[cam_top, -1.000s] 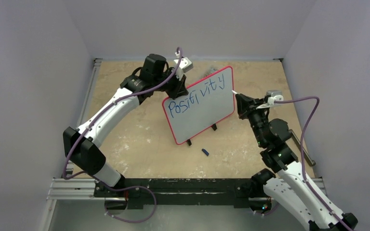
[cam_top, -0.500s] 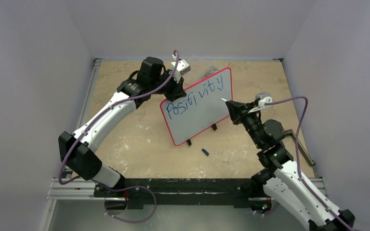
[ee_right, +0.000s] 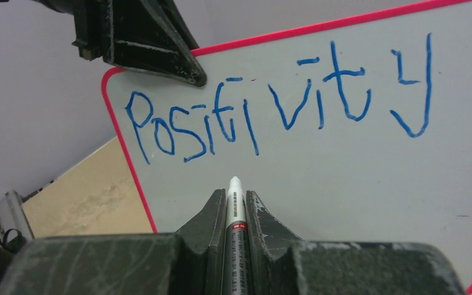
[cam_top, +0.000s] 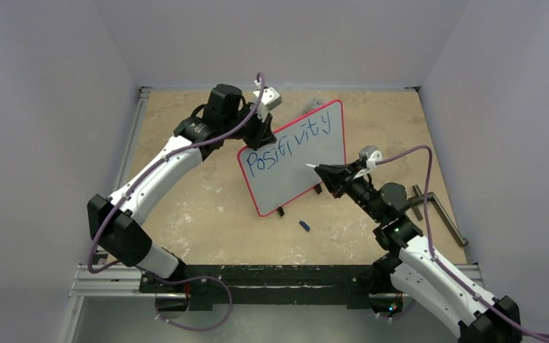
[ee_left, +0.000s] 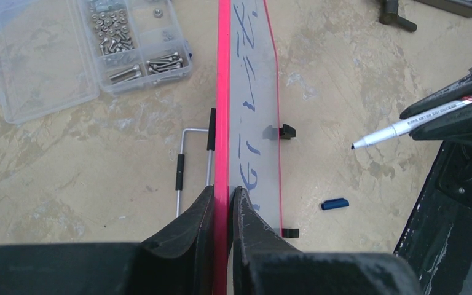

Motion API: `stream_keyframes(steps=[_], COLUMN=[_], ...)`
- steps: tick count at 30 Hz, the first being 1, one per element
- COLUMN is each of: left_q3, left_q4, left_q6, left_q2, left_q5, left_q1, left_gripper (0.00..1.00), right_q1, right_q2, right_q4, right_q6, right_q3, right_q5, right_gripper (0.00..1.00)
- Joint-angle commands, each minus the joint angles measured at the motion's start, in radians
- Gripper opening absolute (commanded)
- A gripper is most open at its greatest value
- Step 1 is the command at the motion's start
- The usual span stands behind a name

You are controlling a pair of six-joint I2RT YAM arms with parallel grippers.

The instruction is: Write a sentence on the whiteboard

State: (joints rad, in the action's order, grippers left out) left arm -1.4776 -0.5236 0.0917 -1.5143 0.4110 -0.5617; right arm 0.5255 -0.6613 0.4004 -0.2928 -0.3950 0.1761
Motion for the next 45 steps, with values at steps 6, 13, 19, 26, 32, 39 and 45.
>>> stream_keyframes(steps=[6, 13, 19, 26, 32, 39, 45], left_q3=[0.022, 0.017, 0.002, 0.002, 0.003, 0.002, 0.002], left_q4=[-0.128, -0.141, -0.147, -0.149, -0.147, -0.147, -0.148], left_q6=[0.030, 0.020, -0.002, -0.005, -0.004, -0.006, -0.007], left_q2=[-0.058, -0.077, -0.090, -0.091, -0.086, -0.087, -0.083], left_q5=[-0.107, -0.128, -0.098, -0.096, -0.102, -0.093, -0.088], left_q1=[0.018, 0.028, 0.058, 0.063, 0.065, 0.069, 0.071], left_gripper=[0.00, 0.00, 0.00, 0.00, 0.00, 0.00, 0.00], right_q1=[0.187, 0.289, 0.331, 0.409, 0.476, 0.518, 0.525], right_q2=[-0.110, -0.136, -0.186, -0.316, -0.432, -0.494, -0.533], right_q4=[0.185, 0.325, 0.433, 0.552, 0.627, 0.696, 0.709], right_q6=[0.031, 0.064, 0.127, 0.191, 0.236, 0.285, 0.330], right_q3=[0.043, 0.103, 0.159, 0.142, 0.105, 0.078, 0.046], right_q5=[-0.132, -0.181, -0.178, -0.265, -0.323, -0.369, -0.378], right_gripper=[0.00, 0.00, 0.00, 0.00, 0.00, 0.00, 0.00])
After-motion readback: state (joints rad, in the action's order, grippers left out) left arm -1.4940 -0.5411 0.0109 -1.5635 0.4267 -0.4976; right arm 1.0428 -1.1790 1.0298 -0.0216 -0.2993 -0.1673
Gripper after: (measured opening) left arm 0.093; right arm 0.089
